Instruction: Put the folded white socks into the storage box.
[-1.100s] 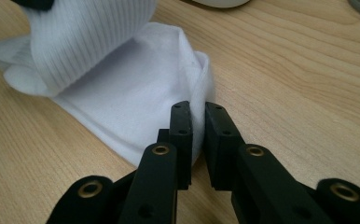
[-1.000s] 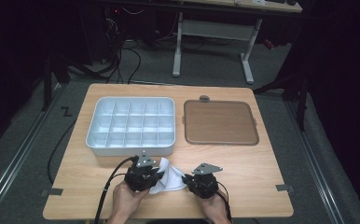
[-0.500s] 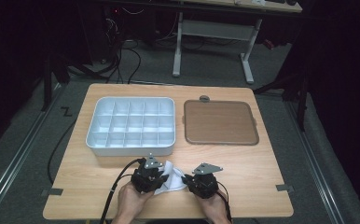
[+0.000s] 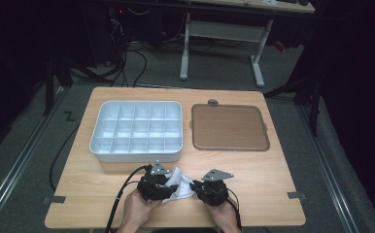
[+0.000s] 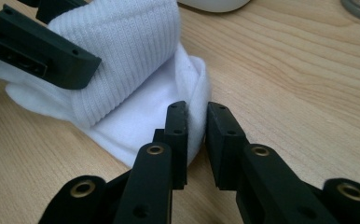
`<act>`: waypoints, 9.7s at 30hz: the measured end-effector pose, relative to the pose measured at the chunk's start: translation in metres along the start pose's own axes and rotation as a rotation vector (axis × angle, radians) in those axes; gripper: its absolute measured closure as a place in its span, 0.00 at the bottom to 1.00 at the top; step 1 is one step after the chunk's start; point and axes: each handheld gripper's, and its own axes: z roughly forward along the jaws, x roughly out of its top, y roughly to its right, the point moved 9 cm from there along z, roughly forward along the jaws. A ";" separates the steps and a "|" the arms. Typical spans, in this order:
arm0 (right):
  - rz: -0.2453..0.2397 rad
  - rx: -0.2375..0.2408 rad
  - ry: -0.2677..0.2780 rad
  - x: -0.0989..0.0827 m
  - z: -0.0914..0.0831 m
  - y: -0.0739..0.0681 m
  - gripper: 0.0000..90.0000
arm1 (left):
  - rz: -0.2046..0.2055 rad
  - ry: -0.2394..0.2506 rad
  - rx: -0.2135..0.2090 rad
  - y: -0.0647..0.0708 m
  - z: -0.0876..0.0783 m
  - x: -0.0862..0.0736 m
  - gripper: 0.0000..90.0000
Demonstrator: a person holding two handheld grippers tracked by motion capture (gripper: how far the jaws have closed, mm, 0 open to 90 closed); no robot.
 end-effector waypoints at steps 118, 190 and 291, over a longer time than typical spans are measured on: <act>-0.113 -0.011 -0.017 0.015 -0.015 -0.001 0.83 | -0.037 0.081 0.113 -0.032 -0.015 0.011 0.50; -0.170 0.030 -0.060 0.015 0.021 -0.032 0.98 | -0.156 0.070 0.075 -0.045 0.004 0.032 0.93; -0.040 0.053 0.046 0.040 0.006 -0.019 0.81 | -0.253 0.109 -0.041 -0.022 -0.006 0.053 0.95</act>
